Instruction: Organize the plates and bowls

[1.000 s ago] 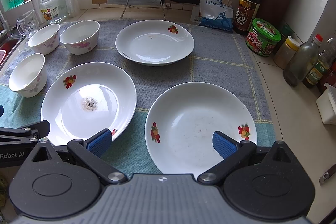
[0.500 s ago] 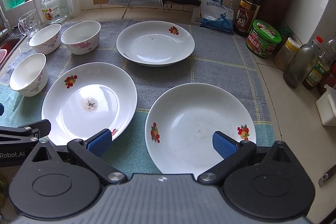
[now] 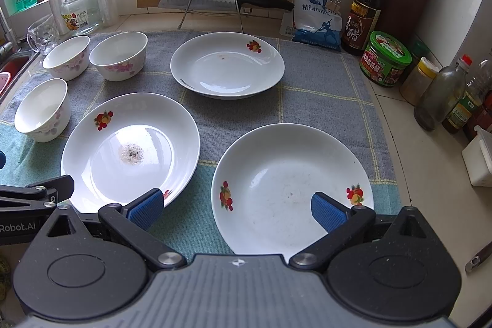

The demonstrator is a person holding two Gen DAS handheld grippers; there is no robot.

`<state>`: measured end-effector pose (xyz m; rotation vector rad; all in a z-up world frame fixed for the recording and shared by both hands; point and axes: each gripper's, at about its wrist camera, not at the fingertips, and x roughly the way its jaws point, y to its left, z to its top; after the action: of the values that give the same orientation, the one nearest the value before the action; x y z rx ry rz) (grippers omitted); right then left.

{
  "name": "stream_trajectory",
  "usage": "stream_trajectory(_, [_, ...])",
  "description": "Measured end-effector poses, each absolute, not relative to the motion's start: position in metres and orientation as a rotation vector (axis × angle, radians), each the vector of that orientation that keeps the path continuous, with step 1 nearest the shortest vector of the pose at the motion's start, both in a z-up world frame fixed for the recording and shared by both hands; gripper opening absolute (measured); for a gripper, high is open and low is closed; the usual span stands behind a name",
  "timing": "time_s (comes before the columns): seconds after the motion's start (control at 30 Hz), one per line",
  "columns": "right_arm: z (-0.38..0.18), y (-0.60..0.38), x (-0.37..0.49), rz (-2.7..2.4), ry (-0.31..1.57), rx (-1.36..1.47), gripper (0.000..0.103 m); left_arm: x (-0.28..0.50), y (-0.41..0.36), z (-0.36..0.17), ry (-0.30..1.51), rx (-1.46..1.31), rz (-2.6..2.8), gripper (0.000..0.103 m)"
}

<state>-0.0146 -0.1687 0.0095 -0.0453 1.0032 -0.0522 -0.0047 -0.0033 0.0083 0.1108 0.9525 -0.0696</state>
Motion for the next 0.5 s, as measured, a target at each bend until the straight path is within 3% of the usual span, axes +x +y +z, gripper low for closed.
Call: stream_trajectory(0.5, [0.0099, -0.1681, -0.0145, -0.054, 0.999, -0.049, 0.103, -0.0041, -0.0056, 0.0104, 0.951, 0.113, -0.075, 0.102])
